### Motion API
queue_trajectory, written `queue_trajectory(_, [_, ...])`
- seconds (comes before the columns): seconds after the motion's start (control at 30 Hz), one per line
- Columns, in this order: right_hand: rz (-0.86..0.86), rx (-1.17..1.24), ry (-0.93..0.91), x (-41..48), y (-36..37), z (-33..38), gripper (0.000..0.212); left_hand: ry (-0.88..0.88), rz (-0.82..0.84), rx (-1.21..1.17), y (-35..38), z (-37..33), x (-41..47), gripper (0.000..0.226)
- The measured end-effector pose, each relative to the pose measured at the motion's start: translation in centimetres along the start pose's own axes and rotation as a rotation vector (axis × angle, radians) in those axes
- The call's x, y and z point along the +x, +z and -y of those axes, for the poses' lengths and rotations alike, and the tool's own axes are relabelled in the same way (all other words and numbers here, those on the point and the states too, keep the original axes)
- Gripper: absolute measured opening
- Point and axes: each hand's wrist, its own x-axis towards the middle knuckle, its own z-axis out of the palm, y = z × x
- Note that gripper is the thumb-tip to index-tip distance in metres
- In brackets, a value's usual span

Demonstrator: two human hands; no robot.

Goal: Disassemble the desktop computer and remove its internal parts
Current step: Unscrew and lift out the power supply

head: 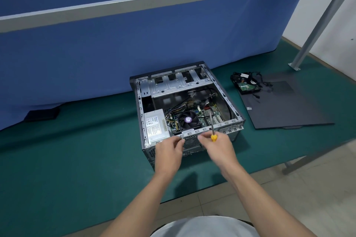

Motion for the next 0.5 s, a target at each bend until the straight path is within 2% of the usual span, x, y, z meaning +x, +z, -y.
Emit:
queue_trajectory(0.13, [-0.014, 0.008, -0.017, 0.8, 0.6, 1.5, 0.004, 0.257, 0.077, 0.151, -0.3, -1.6, 0.4, 0.016])
queue_trajectory(0.27, [0.004, 0.031, 0.011, 1.6, 0.0, 1.4, 0.007, 0.424, 0.093, 0.200, 0.2, -2.8, 1.5, 0.015])
queue_trajectory(0.5, [0.065, 0.056, 0.071, 4.9, -2.9, 1.1, 0.013, 0.513, 0.186, 0.234, 2.8, -4.2, 3.8, 0.013])
